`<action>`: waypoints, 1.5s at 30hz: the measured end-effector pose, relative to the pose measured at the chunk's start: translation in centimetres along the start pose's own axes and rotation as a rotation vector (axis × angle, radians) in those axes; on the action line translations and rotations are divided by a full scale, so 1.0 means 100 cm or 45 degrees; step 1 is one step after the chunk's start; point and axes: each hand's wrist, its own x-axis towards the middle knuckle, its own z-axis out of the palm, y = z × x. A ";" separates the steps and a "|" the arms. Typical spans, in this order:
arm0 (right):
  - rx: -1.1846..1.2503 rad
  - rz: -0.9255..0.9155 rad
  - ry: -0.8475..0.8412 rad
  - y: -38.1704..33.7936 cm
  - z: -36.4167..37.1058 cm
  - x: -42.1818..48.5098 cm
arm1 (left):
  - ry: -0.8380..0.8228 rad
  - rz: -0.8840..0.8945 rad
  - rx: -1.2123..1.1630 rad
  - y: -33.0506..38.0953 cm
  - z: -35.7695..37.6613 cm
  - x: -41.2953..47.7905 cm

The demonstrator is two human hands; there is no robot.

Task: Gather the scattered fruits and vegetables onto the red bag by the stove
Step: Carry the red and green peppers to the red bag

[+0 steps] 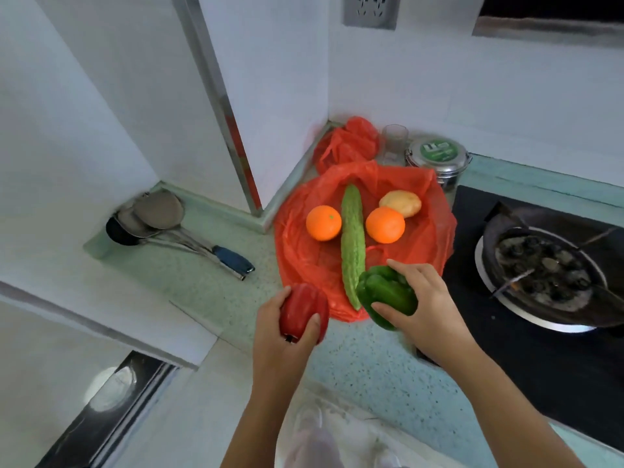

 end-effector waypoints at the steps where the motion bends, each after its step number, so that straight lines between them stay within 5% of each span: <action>1: -0.015 0.017 0.035 -0.002 0.003 0.005 | -0.038 0.020 0.007 -0.004 -0.001 0.014; 19: -0.203 0.320 0.256 -0.001 0.036 0.073 | -0.467 0.245 0.080 -0.033 0.035 0.158; 45: -0.293 0.525 0.225 0.057 0.054 0.138 | -0.642 0.368 0.151 -0.057 0.093 0.234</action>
